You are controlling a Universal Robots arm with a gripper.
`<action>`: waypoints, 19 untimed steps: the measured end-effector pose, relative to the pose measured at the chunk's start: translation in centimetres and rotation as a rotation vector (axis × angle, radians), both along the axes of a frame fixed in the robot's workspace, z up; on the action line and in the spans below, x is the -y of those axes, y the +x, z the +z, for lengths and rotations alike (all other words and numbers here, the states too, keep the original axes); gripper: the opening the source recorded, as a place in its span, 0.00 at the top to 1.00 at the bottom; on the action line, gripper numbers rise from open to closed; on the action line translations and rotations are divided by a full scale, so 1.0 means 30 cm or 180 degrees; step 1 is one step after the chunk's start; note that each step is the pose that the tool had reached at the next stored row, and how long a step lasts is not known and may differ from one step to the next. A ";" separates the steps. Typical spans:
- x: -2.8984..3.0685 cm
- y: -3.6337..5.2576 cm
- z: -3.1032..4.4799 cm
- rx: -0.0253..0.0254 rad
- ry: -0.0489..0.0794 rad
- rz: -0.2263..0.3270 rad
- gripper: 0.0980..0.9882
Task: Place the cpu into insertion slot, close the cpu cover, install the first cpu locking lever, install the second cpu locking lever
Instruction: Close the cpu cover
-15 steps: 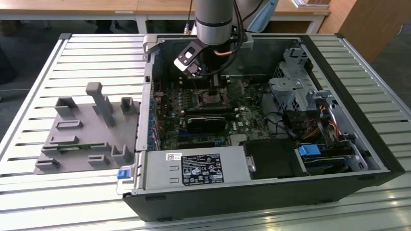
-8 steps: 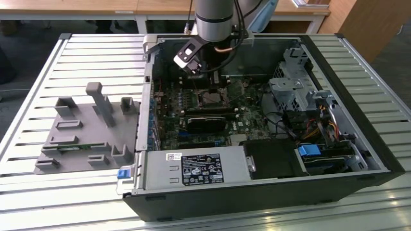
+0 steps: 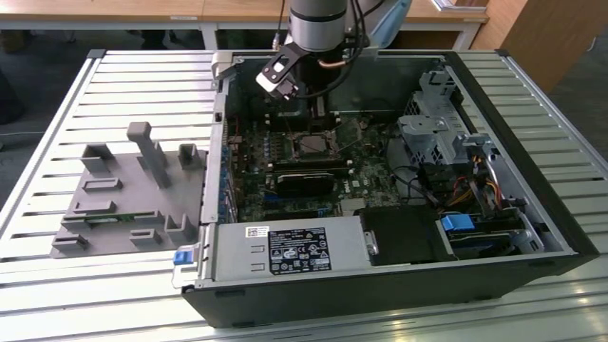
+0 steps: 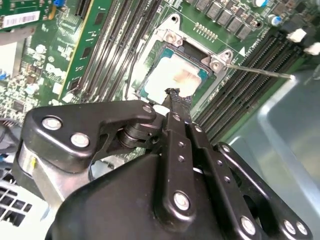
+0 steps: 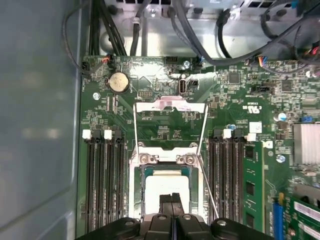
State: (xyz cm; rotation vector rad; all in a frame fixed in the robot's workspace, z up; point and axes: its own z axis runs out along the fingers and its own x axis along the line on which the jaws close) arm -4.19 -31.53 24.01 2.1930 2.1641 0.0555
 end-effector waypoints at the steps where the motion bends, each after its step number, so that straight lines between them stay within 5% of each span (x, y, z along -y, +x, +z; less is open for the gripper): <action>1: 0.000 0.000 0.011 -0.0001 -0.0001 0.0000 0.99; 9: -0.001 0.000 0.097 -0.0004 -0.0008 0.0000 0.99; 19: 0.024 0.001 0.097 -0.0005 -0.0008 0.0000 0.99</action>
